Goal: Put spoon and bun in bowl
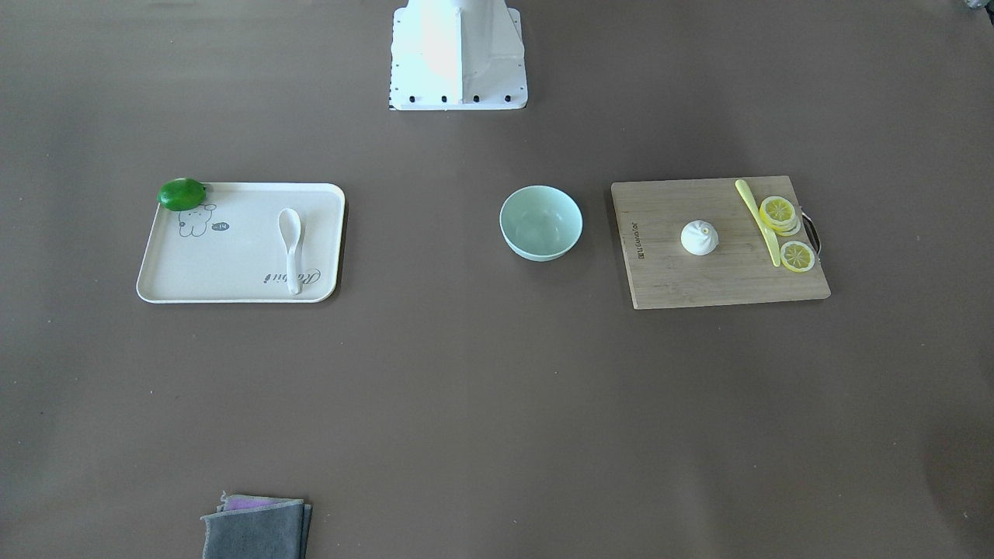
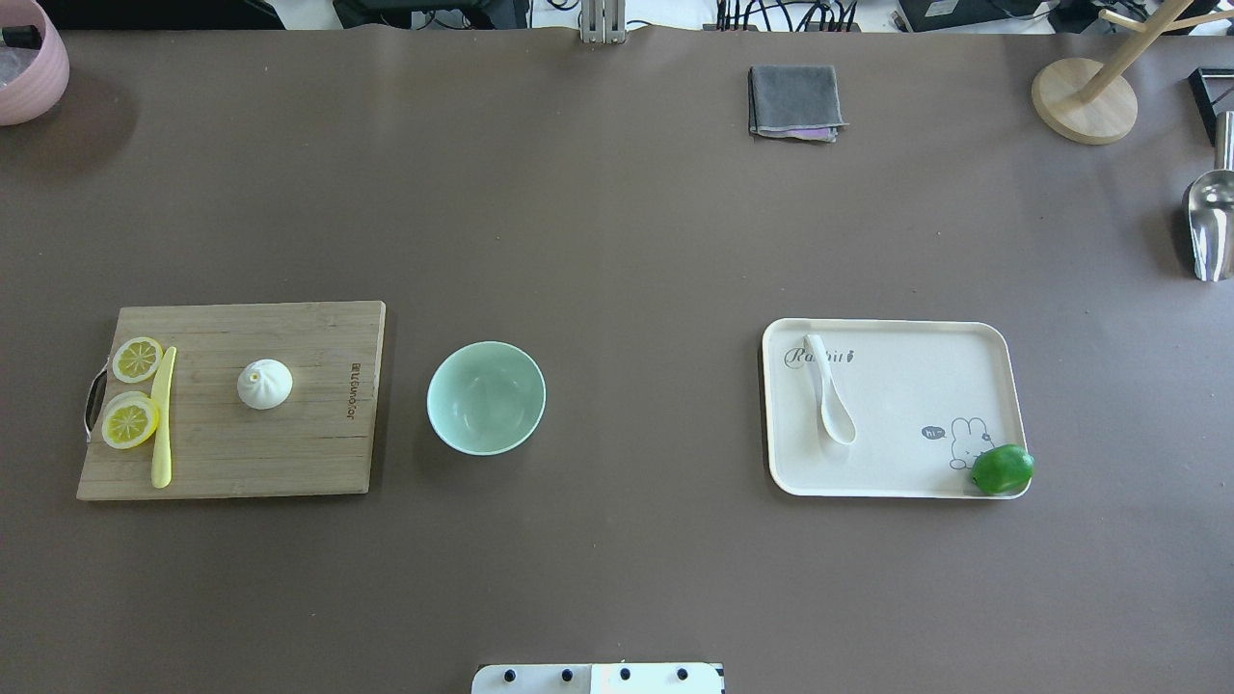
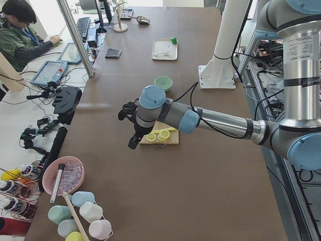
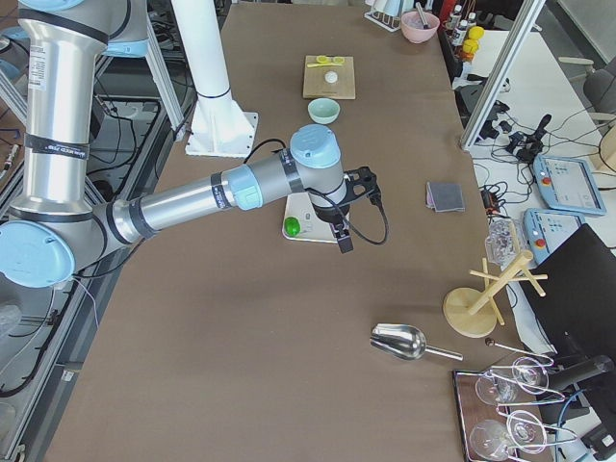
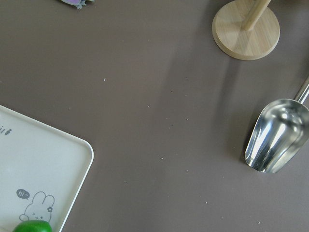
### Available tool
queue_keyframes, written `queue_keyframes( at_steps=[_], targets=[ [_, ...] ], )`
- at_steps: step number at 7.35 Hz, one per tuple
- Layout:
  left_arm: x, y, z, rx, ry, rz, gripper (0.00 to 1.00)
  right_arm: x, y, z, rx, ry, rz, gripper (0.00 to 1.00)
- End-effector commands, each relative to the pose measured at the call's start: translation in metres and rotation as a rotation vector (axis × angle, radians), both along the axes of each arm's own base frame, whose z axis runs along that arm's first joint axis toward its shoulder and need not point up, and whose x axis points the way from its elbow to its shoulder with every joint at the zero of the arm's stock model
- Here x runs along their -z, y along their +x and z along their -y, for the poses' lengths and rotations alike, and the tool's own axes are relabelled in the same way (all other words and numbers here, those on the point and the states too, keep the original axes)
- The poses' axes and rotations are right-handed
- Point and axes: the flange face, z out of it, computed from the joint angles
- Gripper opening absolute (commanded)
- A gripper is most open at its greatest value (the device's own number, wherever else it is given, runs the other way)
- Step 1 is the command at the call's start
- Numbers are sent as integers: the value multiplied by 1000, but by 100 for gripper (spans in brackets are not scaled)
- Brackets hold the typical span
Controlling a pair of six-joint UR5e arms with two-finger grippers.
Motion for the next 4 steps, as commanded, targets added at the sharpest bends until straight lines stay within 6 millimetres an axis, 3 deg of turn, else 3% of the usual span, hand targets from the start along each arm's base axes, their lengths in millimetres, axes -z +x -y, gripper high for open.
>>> queue_keyframes(
  at_steps=[1, 2, 4],
  targets=[
    [7, 2, 6, 0, 35, -24, 100, -12, -1, 2, -4, 46, 15, 100],
    [9, 6, 4, 6, 102, -35, 100, -6, -18, 8, -17, 8, 31, 100],
    [0, 50, 11, -69, 119, -54, 100, 36, -88, 33, -33, -85, 80, 100]
  ],
)
